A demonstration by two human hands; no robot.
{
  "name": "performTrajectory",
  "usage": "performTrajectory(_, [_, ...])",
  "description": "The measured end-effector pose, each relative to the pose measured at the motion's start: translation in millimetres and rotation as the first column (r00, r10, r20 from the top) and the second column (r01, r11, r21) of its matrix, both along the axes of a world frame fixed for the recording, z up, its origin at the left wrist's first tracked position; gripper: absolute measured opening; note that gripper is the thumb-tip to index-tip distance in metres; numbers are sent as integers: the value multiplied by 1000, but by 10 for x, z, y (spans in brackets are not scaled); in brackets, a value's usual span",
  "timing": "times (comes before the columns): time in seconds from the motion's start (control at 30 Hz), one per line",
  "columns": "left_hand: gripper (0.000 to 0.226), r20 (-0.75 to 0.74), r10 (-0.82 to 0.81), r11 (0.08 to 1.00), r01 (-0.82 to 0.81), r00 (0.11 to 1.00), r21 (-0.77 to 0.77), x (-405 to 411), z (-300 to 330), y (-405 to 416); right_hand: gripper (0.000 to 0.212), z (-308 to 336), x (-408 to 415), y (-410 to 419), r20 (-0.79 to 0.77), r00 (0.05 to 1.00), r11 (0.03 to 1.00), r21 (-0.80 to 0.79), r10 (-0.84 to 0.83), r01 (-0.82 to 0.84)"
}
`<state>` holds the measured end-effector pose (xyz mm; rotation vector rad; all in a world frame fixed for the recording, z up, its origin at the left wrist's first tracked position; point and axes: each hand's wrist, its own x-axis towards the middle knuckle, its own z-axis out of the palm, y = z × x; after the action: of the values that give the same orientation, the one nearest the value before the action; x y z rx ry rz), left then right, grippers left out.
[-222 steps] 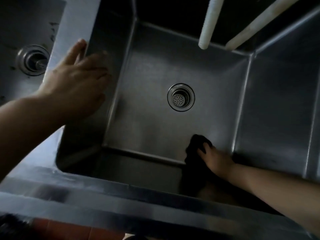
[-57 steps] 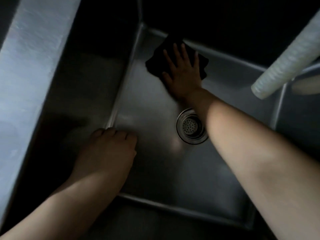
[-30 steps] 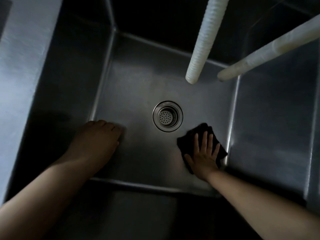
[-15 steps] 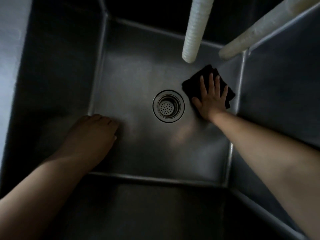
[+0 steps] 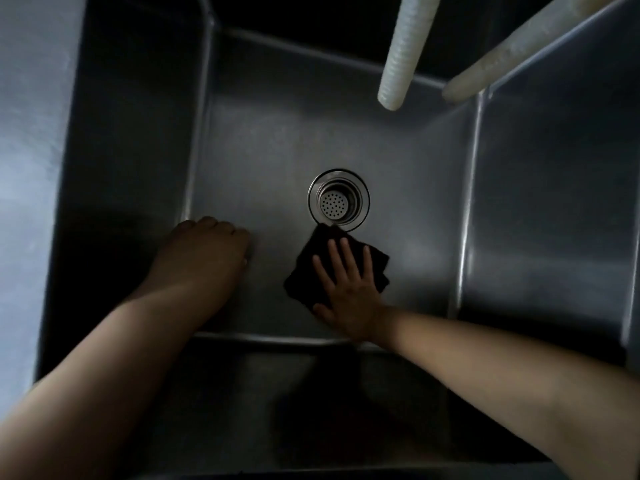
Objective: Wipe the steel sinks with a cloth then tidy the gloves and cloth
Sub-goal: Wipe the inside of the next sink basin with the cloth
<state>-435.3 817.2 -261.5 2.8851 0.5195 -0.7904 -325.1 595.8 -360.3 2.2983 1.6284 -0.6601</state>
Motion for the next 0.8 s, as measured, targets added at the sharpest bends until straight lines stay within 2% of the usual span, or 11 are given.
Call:
performTrajectory(0.1, [28,-7,5,1000,-5,1000,-10,-20,-9,-9,86,-102,-199,100,-72,985,987,-18,158,-159])
performTrajectory(0.23, [25,-1,-17,999,17,1000,-28,-45,-3,-23,82,-60,-79,-101,-157,929,935,-66,335,-349])
performTrajectory(0.3, [25,3,-17,999,17,1000,-31,-41,-8,-27,82,21,52,-293,-138,936,932,-123,324,-341])
performTrajectory(0.4, [27,-2,-18,999,18,1000,-33,-31,0,-21,86,78,243,-573,-115,982,954,-245,150,-174])
performTrajectory(0.47, [26,-4,-17,999,17,1000,-43,-33,10,-10,84,34,371,-697,-59,995,944,-326,-82,59])
performTrajectory(0.53, [26,-5,-16,999,16,1000,-48,-35,14,-14,85,-4,543,-718,-2,950,892,-345,-312,292])
performTrajectory(0.67, [29,-17,-26,998,25,1000,-51,-25,10,-19,86,-88,998,-594,79,847,812,-247,-526,528])
performTrajectory(0.8, [31,-7,-23,998,23,1000,-58,-33,4,-14,83,-199,1630,-296,180,803,806,-79,-568,587])
